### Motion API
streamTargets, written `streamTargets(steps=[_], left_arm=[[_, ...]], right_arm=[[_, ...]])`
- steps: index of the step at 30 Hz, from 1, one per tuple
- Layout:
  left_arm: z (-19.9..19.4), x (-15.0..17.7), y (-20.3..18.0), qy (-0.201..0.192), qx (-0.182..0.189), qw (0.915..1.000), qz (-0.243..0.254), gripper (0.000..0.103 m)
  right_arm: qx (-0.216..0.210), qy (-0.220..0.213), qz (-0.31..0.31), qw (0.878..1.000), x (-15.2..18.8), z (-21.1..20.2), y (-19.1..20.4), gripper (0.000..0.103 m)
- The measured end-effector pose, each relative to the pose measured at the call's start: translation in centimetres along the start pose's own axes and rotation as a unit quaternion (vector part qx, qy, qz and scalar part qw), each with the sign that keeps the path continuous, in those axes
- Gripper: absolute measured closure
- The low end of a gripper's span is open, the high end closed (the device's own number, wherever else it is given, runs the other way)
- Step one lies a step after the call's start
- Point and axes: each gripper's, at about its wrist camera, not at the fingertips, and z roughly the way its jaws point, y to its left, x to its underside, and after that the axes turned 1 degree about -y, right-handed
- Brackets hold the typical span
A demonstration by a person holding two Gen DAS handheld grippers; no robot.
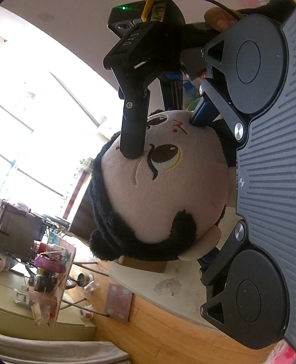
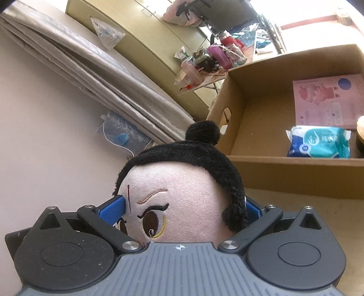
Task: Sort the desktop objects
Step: 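Carry the plush doll with both grippers up over the box rim, then lower the plush doll into the box beside the booklet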
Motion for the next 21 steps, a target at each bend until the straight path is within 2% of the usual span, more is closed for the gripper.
streamTargets(steps=[11, 21], left_arm=[[0.9, -4.0, 0.8, -0.013, 0.002, 0.9998, 0.017, 0.000], [4.6, -10.5, 1.0, -0.032, -0.010, 0.9979, 0.055, 0.000]], right_arm=[[-0.003, -0.016, 0.006, 1.000, -4.4, 1.6, 0.9, 0.000], [-0.022, -0.050, 0.022, 0.998, -12.2, 4.5, -1.1, 0.000]])
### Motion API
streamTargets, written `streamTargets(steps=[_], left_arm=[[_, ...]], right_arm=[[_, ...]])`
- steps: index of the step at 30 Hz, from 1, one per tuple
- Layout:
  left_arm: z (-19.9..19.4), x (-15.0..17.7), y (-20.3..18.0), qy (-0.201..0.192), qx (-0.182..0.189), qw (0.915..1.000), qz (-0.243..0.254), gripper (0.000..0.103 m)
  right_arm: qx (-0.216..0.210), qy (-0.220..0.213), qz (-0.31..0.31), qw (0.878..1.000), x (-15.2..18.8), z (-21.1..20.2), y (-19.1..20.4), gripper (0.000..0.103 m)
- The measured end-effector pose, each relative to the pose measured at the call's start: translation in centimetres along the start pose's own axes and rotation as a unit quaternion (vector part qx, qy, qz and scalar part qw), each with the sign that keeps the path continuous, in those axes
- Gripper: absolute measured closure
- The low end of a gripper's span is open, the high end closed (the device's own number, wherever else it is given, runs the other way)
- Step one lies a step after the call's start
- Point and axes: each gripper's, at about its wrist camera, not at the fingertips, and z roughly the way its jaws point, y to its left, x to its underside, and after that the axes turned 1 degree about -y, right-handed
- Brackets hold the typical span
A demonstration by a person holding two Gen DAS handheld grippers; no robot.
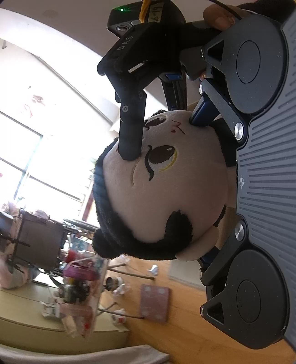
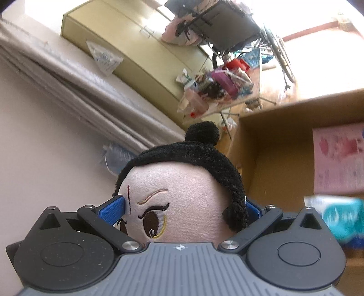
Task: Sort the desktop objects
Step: 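Lower the plush doll into the box beside the booklet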
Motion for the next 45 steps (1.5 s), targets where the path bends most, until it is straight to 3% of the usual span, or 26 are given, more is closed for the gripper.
streamTargets(steps=[9, 15, 23, 30, 34, 38, 45], left_arm=[[8.9, -3.5, 0.3, 0.015, -0.019, 0.9989, 0.039, 0.000], [14.6, -3.2, 2.2, 0.058, -0.031, 0.9970, 0.042, 0.000], [17.9, -3.2, 3.5, 0.092, -0.054, 0.9934, 0.041, 0.000], [18.4, -3.4, 3.1, 0.087, -0.069, 0.9924, 0.053, 0.000], [18.0, -3.5, 3.5, 0.079, -0.069, 0.9933, 0.048, 0.000], [16.9, -3.8, 3.5, 0.066, -0.068, 0.9946, 0.041, 0.000], [14.0, -4.3, 2.7, 0.047, -0.070, 0.9950, 0.054, 0.000]], right_arm=[[-0.001, -0.039, 0.087, 0.995, -4.9, 4.9, -9.0, 0.000], [0.013, -0.018, 0.166, 0.986, -5.1, 9.1, -15.5, 0.000], [0.014, -0.005, 0.229, 0.973, -4.0, 12.9, -19.6, 0.000], [0.011, -0.014, 0.264, 0.964, -3.1, 13.3, -21.2, 0.000], [0.044, -0.018, 0.265, 0.963, -2.4, 12.7, -21.3, 0.000], [0.058, -0.008, 0.286, 0.957, -1.9, 13.4, -21.9, 0.000], [0.066, -0.017, 0.278, 0.958, -1.9, 11.8, -20.8, 0.000]])
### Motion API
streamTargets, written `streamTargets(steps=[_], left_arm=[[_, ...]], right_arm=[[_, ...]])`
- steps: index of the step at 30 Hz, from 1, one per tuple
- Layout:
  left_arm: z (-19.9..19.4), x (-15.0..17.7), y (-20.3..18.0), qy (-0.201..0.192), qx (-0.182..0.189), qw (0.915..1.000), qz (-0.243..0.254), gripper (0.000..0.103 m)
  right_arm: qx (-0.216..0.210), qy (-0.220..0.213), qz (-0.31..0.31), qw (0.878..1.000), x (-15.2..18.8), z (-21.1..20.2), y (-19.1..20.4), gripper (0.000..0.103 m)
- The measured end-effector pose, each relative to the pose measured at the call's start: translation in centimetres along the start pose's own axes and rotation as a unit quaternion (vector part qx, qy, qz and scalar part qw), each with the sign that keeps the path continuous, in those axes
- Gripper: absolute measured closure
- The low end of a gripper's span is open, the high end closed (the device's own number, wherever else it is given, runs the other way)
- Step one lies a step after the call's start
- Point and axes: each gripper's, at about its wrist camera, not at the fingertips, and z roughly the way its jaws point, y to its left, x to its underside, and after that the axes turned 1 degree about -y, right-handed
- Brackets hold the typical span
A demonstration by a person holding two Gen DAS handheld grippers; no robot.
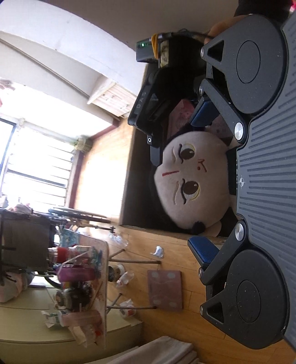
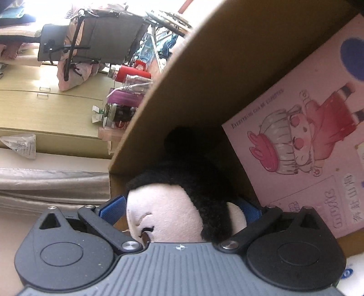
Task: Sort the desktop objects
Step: 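Lower the plush doll into the box beside the booklet, then open both grippers and withdraw them up from the doll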
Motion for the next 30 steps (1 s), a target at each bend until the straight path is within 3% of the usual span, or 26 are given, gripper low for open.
streamTargets(steps=[10, 15, 19, 23, 27, 30], left_arm=[[-7.2, 0.7, -1.9, -0.059, -0.007, 0.9982, 0.010, 0.000], [-10.5, 1.8, -3.2, -0.078, -0.018, 0.9968, 0.001, 0.000], [-13.0, 3.8, -4.7, -0.093, -0.029, 0.9953, -0.003, 0.000], [-15.7, 6.2, -6.7, -0.113, -0.035, 0.9928, -0.016, 0.000], [-18.3, 9.3, -9.0, -0.149, -0.093, 0.9838, -0.036, 0.000], [-18.5, 11.4, -10.6, -0.127, -0.122, 0.9836, -0.036, 0.000]], right_arm=[[-0.021, -0.032, -0.027, 0.999, 1.1, -5.6, 2.6, 0.000], [-0.034, -0.027, -0.097, 0.994, 3.9, -10.8, 5.0, 0.000], [-0.026, -0.046, -0.209, 0.976, 7.7, -15.9, 7.7, 0.000], [0.002, -0.102, -0.313, 0.944, 12.3, -21.4, 8.8, 0.000], [0.039, -0.156, -0.365, 0.917, 16.1, -25.8, 7.7, 0.000], [0.063, -0.163, -0.375, 0.910, 17.9, -27.7, 6.2, 0.000]])
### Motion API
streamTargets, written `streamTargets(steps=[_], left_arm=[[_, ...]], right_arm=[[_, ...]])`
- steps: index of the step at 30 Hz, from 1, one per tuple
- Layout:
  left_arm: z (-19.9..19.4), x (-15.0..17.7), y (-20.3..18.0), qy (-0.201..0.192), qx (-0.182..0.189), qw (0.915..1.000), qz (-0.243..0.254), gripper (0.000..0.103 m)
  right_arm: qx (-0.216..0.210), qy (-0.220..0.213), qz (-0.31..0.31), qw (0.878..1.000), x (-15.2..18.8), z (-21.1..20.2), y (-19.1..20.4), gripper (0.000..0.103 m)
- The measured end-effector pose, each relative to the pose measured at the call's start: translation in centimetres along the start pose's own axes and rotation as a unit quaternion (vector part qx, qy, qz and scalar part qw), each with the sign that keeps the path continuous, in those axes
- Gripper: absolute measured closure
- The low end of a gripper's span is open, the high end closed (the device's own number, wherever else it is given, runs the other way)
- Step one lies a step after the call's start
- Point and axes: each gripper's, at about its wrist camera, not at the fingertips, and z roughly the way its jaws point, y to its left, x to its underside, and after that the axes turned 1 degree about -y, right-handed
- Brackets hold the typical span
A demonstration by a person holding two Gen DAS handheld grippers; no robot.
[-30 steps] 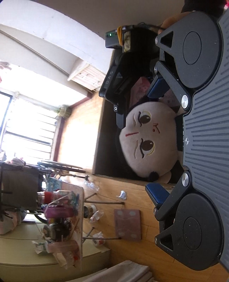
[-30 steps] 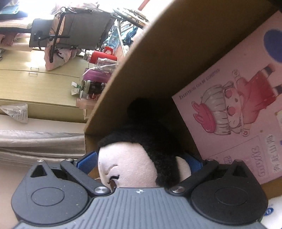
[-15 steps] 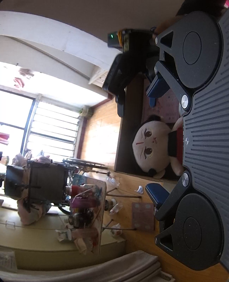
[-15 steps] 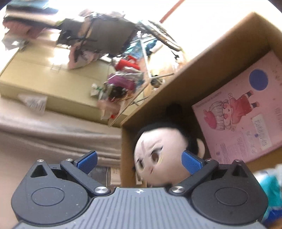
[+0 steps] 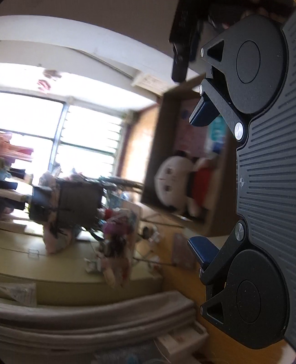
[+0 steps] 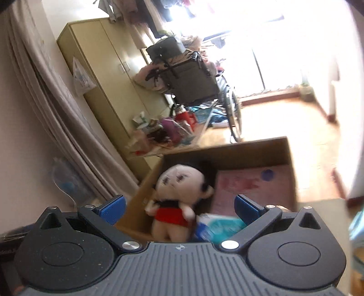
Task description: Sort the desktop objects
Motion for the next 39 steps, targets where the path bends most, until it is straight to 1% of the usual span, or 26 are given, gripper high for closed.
streamTargets(steps=[3, 6, 9, 11, 12, 14, 17, 20, 24, 28, 31, 34, 39], left_arm=[[-0.7, 2.0, -1.3, 0.019, -0.037, 0.9990, 0.014, 0.000], [-1.7, 3.0, -2.3, 0.014, -0.067, 0.9968, 0.043, 0.000], [-2.7, 3.3, -3.3, 0.016, -0.101, 0.9912, 0.084, 0.000], [-3.0, 3.4, -4.0, 0.014, -0.114, 0.9880, 0.103, 0.000], [-3.3, 3.5, -4.2, 0.012, -0.112, 0.9879, 0.106, 0.000], [-3.8, 3.6, -4.7, 0.011, -0.097, 0.9898, 0.104, 0.000], [-4.3, 3.8, -4.7, 0.002, -0.071, 0.9948, 0.073, 0.000], [-4.7, 3.9, -4.7, -0.005, -0.055, 0.9974, 0.046, 0.000], [-5.1, 3.9, -4.5, -0.014, -0.048, 0.9985, 0.022, 0.000], [-5.0, 3.5, -3.9, -0.005, -0.038, 0.9992, 0.010, 0.000], [-4.6, 3.4, -3.4, -0.004, -0.054, 0.9985, 0.001, 0.000], [-4.2, 3.5, -2.7, 0.000, -0.065, 0.9978, -0.012, 0.000], [-3.2, 3.8, -1.2, 0.029, -0.075, 0.9954, -0.052, 0.000]], right_arm=[[0.019, 0.005, -0.007, 1.000, 1.7, -1.4, -0.4, 0.000], [0.035, 0.016, -0.012, 0.999, 3.2, -2.4, -0.7, 0.000], [0.042, 0.022, -0.015, 0.999, 4.2, -3.0, -0.6, 0.000], [0.053, 0.018, -0.023, 0.998, 4.5, -3.5, -0.3, 0.000], [0.054, 0.015, -0.029, 0.998, 4.6, -3.8, -0.2, 0.000], [0.059, 0.011, -0.036, 0.998, 4.7, -4.0, 0.1, 0.000], [0.067, 0.009, -0.036, 0.997, 4.9, -4.2, 0.2, 0.000], [0.085, 0.008, -0.049, 0.995, 5.0, -4.4, 0.7, 0.000], [0.115, 0.000, -0.080, 0.990, 4.9, -4.5, 1.8, 0.000], [0.129, -0.003, -0.095, 0.987, 5.0, -4.3, 2.7, 0.000], [0.140, -0.001, -0.107, 0.984, 5.2, -3.9, 3.4, 0.000], [0.162, 0.004, -0.127, 0.979, 5.5, -3.4, 4.1, 0.000], [0.170, 0.016, -0.146, 0.974, 5.8, -2.5, 4.9, 0.000]])
